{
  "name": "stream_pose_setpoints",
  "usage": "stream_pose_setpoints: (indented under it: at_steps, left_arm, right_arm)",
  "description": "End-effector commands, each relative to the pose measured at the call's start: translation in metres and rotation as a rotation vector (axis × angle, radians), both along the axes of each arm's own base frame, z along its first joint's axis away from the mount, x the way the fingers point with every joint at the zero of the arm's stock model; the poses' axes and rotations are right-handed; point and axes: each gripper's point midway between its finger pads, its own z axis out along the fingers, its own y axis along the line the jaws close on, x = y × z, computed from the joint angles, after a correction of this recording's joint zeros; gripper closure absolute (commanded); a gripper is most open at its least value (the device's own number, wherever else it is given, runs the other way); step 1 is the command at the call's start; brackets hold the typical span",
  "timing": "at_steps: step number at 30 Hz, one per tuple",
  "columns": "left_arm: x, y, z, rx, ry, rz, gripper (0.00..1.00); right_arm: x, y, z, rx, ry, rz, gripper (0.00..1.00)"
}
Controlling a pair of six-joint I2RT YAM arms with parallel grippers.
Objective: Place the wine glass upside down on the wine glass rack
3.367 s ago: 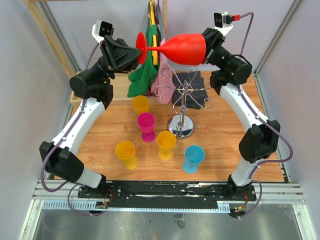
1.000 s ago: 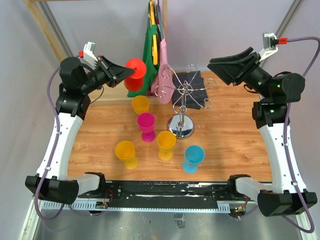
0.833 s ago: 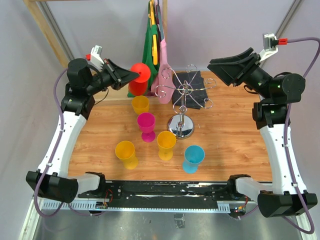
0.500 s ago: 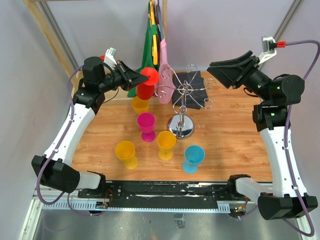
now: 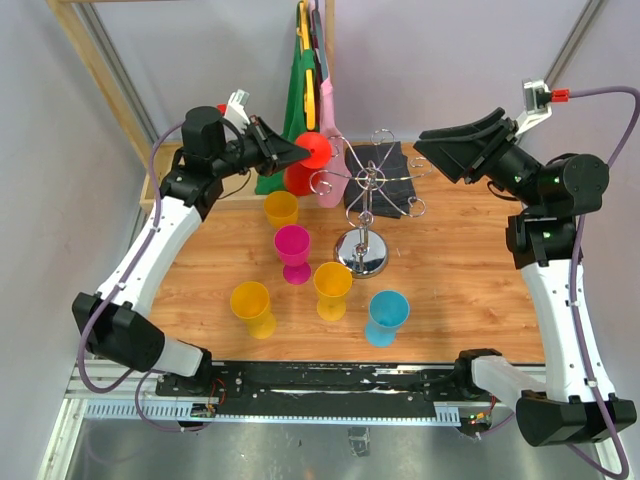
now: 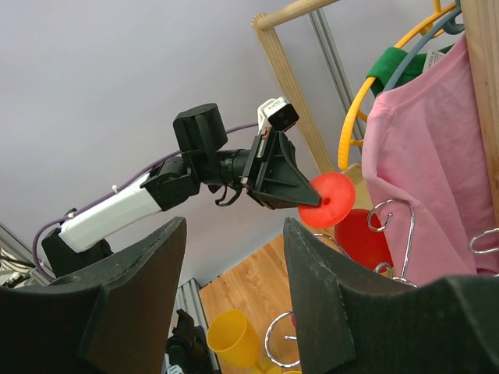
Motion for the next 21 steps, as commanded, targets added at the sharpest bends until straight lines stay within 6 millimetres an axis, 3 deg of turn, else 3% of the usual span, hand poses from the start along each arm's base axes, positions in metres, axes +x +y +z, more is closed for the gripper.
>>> stream_pose_setpoints:
  at_steps: [1,21]
  left_arm:
    - [0.002,-0.008,0.016,-0.008,-0.066,-0.017,1.0]
    - [-0.005,-0.051,0.017,-0.01,-0.056,-0.132,1.0]
  right_arm:
    - [-0.004,-0.005,0.002,-0.01,-0.041,-0.032,0.46]
    - [-0.006,-0.006,-0.002,-0.029,-0.032,-0.052,0.46]
